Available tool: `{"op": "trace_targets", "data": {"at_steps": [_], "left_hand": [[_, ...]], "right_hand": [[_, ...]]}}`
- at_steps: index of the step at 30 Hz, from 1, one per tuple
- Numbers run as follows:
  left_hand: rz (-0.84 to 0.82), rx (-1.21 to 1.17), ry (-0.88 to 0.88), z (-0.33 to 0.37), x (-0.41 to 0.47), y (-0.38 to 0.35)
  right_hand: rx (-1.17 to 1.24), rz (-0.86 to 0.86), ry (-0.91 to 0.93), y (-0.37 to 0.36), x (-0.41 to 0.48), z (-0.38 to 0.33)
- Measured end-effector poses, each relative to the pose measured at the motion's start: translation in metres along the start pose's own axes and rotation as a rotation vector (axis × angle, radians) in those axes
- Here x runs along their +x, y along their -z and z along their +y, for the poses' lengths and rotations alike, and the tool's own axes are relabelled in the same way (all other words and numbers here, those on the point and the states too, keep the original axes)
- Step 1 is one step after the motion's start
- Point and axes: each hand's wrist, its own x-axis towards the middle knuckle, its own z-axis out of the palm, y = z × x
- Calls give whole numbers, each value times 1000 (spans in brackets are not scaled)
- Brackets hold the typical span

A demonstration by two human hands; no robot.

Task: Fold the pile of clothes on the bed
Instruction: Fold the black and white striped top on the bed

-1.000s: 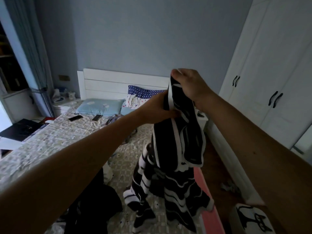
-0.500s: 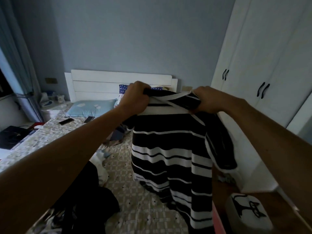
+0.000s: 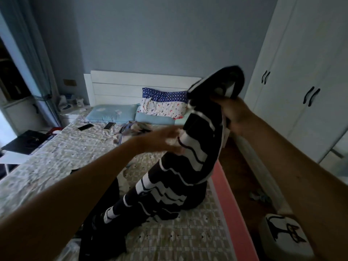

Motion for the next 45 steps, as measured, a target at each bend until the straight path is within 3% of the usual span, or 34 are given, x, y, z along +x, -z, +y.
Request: {"op": "trace_targets", "data": {"at_steps": [1,3,6,9,11,13,14,16,18,20,23,24,26,29,32,34,40,45], "left_hand": [[-53,69,73,-19,-6,-11],[30,156,107,-42,-7,-25],[196,148,175,-25,-6,-24],[355,-95,235,9,-2,-11],[454,-234,285,32,2,-2],[491,-298,339,50,10,4],[496,-343,362,56,15,5],[488,-460,367,68,19,6],[431,-517,351,71,22,3],[320,-606,309,71,23,-1],[138,-615,178,70,26,-11],[161,-497,133,65,29,-13],[363,-266,36,51,26,-17],[675,-181,-68,18,-1,-33],[653,-177,-14,-16,-30,-65],[585,-36,78,-34,-32,-79],[734,-189,60,-47,-12,-48],[631,-384,-92,-9,-11,4]], "right_hand": [[27,5,22,0,2,-7],[-26,63,53,3,12,-15],[-355,228,53,21,36,-5],[-744,310,-8,30,39,19],[-926,381,153,21,22,41],[-880,309,401,7,-3,71],[-848,192,423,1,-17,85],[-772,-108,274,-11,-43,108],[-648,-263,145,-16,-53,130],[-541,-201,91,-20,-50,139],[-405,77,-22,-21,-29,143],[-327,177,-97,-19,-21,144],[-156,324,-238,-18,-8,145],[-58,427,-258,-16,7,141],[119,443,-282,-15,20,128],[234,411,-303,-16,26,121],[207,310,-306,-5,29,111],[-236,346,-292,29,37,108]]}}
